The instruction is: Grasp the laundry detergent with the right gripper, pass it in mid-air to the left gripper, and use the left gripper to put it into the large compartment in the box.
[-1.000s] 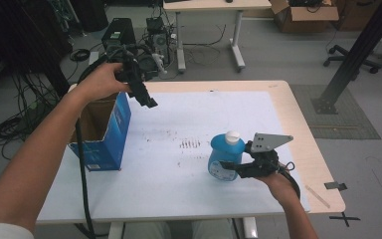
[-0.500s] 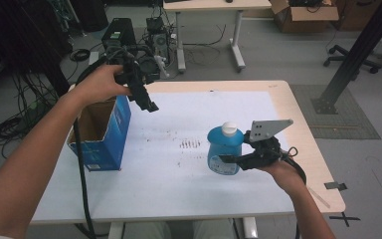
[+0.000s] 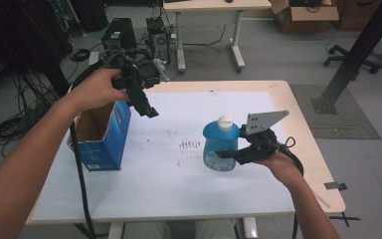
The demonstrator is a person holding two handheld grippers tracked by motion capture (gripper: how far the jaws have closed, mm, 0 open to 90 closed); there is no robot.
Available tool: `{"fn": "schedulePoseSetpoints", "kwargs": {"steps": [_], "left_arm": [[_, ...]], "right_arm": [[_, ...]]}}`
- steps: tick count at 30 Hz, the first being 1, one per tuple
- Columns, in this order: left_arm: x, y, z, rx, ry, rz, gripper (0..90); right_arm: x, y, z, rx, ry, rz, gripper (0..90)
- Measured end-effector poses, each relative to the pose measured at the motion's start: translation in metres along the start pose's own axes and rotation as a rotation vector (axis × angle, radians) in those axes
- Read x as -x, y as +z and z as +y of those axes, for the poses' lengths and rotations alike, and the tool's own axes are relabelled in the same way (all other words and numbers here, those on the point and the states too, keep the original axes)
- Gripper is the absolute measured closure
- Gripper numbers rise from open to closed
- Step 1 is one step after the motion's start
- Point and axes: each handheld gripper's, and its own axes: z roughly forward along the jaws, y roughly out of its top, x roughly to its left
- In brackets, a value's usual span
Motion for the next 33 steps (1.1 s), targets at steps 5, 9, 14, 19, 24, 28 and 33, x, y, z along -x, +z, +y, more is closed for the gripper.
{"fn": "schedulePoseSetpoints", "kwargs": {"steps": [5,9,14,19,24,28,33], "left_arm": [[0.009,-0.005,0.003,0.004,0.007,-0.008,7.8],[0.015,-0.008,0.003,0.008,0.010,-0.013,7.8],[0.025,-0.012,0.003,0.018,0.024,-0.033,7.9],[0.035,-0.016,0.003,0.022,0.035,-0.052,7.9],[0.041,-0.017,0.004,0.021,0.050,-0.078,8.0],[0.045,-0.018,0.005,0.022,0.055,-0.106,8.0],[0.049,-0.016,0.008,0.023,0.062,-0.142,7.9]], "right_arm": [[0.002,0.006,0.006,-0.011,-0.011,0.026,44.4],[0.003,0.010,0.012,-0.017,-0.031,0.046,44.4],[0.005,0.016,0.017,-0.011,-0.041,0.064,44.4],[0.007,0.026,0.021,-0.018,-0.057,0.088,44.4],[0.009,0.034,0.025,-0.024,-0.067,0.106,44.4],[0.009,0.039,0.028,-0.028,-0.078,0.115,44.4],[0.011,0.046,0.032,-0.028,-0.088,0.125,44.4]]}}
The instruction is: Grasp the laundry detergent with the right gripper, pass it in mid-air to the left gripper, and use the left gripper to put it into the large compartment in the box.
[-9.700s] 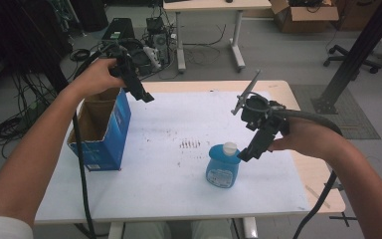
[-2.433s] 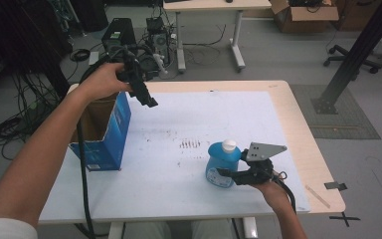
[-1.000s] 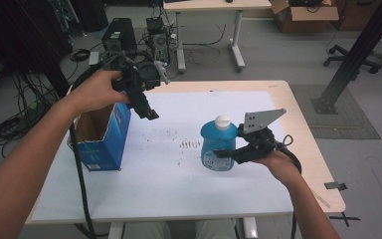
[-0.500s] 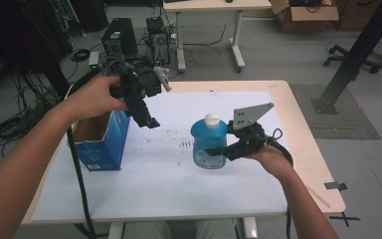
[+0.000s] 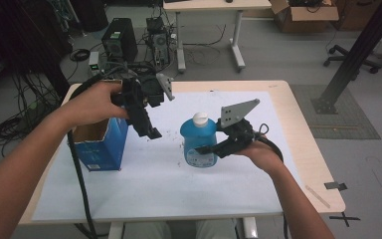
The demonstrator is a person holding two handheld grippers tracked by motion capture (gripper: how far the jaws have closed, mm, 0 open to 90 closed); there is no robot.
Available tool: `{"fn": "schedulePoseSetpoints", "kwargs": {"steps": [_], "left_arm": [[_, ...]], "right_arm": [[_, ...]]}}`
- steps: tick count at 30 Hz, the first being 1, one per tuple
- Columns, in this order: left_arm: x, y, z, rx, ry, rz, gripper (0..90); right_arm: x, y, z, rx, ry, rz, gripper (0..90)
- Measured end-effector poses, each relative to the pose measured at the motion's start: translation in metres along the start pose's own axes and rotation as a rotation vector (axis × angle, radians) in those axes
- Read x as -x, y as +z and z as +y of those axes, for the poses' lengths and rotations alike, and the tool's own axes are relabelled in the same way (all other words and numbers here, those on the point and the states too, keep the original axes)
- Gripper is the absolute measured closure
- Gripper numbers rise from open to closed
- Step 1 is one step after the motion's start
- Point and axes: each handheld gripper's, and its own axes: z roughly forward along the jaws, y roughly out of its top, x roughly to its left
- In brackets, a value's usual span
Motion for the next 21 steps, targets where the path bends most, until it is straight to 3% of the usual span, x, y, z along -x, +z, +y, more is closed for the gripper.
{"fn": "schedulePoseSetpoints", "kwargs": {"steps": [6,21], "left_arm": [[0.003,0.000,0.003,0.034,0.005,-0.053,7.9],[0.007,0.004,0.010,0.014,0.022,-0.074,7.9]], "right_arm": [[0.002,0.009,0.003,-0.010,-0.010,0.014,44.5],[0.005,0.031,0.019,-0.003,-0.043,0.061,44.5]]}}
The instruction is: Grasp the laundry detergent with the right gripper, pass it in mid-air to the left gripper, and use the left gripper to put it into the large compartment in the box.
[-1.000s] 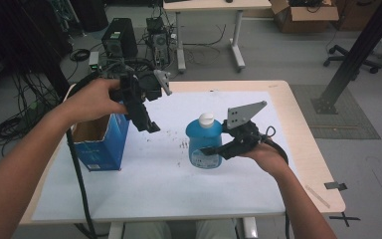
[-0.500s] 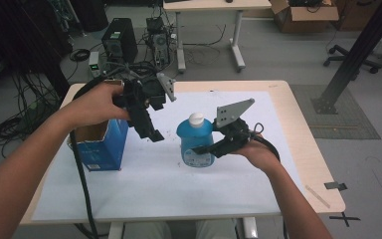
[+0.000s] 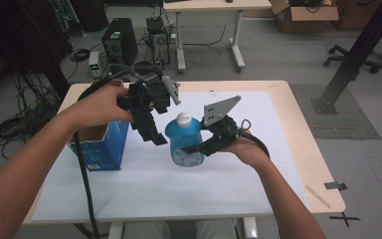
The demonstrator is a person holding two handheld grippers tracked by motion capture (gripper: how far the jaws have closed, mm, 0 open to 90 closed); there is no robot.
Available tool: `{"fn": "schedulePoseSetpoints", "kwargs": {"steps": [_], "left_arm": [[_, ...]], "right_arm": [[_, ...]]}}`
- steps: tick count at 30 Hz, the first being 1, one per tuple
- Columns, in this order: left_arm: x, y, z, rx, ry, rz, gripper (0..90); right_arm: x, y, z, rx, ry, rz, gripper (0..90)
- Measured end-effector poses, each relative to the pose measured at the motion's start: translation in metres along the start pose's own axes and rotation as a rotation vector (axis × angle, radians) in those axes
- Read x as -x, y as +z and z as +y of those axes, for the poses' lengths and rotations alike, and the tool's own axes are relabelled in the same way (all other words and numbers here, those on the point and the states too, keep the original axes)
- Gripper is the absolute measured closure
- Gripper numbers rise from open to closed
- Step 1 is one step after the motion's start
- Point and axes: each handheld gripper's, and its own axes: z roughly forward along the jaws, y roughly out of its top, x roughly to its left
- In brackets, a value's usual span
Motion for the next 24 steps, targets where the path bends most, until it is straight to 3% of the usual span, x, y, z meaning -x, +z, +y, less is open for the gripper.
{"fn": "schedulePoseSetpoints", "kwargs": {"steps": [24], "left_arm": [[0.004,0.004,0.015,-0.006,0.023,0.003,7.8]], "right_arm": [[-0.002,0.013,0.014,0.003,-0.017,0.034,44.5]]}}
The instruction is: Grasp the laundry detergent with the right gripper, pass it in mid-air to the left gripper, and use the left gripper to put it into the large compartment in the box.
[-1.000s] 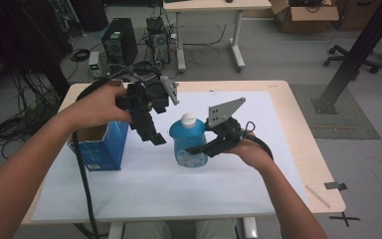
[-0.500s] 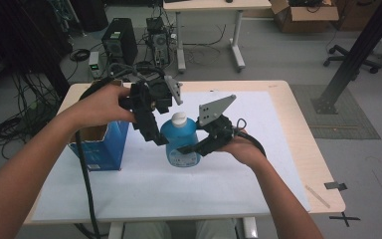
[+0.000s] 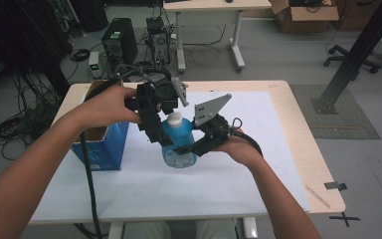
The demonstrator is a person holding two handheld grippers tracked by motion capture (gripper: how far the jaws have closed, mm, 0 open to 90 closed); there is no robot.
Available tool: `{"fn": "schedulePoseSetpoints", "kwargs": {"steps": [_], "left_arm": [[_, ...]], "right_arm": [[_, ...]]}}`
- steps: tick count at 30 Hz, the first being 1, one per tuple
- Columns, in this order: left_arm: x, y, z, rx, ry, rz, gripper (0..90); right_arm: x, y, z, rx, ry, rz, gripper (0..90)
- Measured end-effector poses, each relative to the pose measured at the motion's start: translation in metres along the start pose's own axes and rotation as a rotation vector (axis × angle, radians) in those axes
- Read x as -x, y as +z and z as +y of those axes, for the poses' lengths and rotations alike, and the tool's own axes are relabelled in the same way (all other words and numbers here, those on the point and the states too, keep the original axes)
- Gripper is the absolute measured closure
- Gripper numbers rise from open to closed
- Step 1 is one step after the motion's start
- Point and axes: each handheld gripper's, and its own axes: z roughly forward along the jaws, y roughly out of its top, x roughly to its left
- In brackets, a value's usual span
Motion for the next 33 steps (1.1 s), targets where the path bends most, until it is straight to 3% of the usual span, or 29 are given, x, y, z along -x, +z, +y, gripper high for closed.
{"fn": "schedulePoseSetpoints", "kwargs": {"steps": [21,24,29,33], "left_arm": [[-0.001,0.010,0.005,-0.013,-0.002,0.023,8.6],[-0.001,0.010,0.006,-0.016,-0.001,0.022,10.6],[-0.001,0.011,0.007,-0.014,0.014,0.022,21.3],[-0.001,0.011,0.007,-0.014,0.011,0.025,21.3]], "right_arm": [[0.000,0.003,0.004,-0.008,0.006,0.000,44.5],[0.000,0.003,0.004,-0.007,0.006,-0.002,44.4],[0.000,0.002,0.004,-0.005,0.006,-0.004,44.4],[0.000,0.002,0.004,-0.006,0.007,-0.004,44.4]]}}
